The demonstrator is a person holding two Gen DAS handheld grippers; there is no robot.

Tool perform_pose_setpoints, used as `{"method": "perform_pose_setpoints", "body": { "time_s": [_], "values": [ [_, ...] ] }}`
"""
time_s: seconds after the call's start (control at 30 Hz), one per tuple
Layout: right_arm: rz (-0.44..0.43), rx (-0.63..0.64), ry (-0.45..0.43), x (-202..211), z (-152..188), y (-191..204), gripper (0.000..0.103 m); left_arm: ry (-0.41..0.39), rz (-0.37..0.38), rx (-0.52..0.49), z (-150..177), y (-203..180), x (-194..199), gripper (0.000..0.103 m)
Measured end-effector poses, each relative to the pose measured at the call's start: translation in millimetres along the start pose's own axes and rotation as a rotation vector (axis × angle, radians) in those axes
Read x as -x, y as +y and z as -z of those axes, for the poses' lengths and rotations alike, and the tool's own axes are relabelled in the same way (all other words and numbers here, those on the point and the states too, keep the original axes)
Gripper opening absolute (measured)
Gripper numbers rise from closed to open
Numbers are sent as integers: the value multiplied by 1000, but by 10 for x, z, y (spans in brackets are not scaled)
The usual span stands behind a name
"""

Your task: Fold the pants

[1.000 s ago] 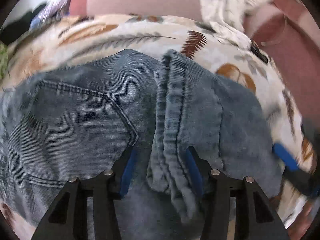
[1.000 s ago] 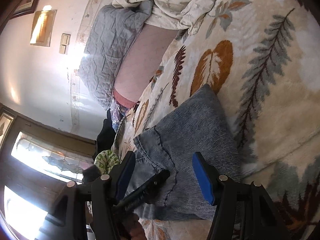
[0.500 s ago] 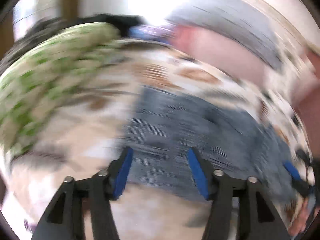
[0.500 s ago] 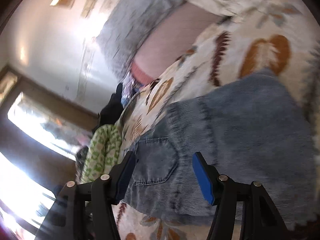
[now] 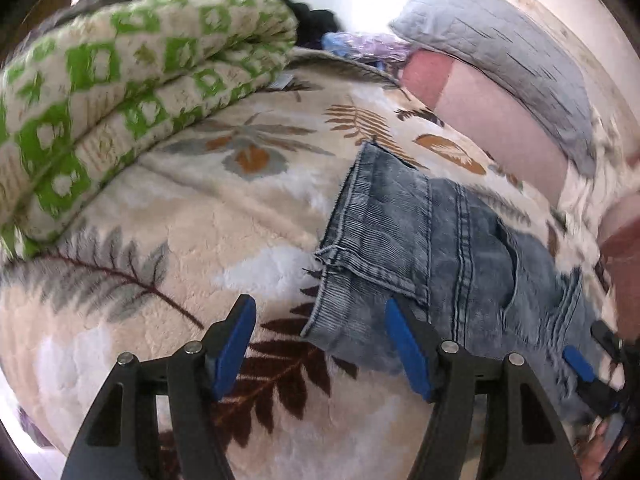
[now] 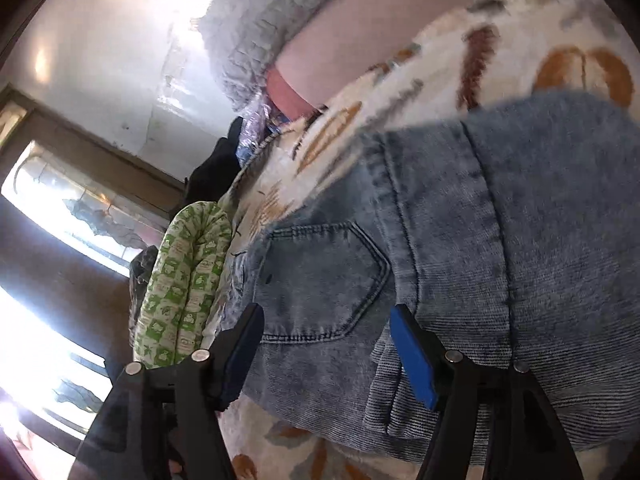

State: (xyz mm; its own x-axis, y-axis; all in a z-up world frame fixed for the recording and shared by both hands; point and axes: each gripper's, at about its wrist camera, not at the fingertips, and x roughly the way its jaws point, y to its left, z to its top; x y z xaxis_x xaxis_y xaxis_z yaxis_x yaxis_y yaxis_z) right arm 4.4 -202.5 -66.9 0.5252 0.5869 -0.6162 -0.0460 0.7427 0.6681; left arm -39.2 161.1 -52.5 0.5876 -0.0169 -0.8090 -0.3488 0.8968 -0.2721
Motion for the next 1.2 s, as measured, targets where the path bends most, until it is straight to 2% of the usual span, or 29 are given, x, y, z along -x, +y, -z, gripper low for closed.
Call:
{"method": "perform_pose_setpoints", "body": {
  "time_s": [0.07,0.13,0.27,0.37,0.5,0.93,1.2],
  "values": [
    [9,54,-32,35,-18,106,69,4,5,-6,-30,-26,-11,69],
    [20,97,-61,76,-10,182,69,-9,-21,-43,-54,-83,-14,69],
    [46,83,-73,101,-27,165,71,-51,-42,-95,-69,-176,38,69],
    [74,35,-36,34,-26,57,71,-97,-74,-142,-62,-243,100,75],
    [128,44,41,-131,35,23,73,-124,-79,-194,-50,-314,141,76],
    [126,120,-79,104,23,187,73,-149,-79,-237,-53,-360,186,76],
    [156,120,12,-86,111,105,73,-156,-66,-240,-80,-378,178,76]
  ]
}}
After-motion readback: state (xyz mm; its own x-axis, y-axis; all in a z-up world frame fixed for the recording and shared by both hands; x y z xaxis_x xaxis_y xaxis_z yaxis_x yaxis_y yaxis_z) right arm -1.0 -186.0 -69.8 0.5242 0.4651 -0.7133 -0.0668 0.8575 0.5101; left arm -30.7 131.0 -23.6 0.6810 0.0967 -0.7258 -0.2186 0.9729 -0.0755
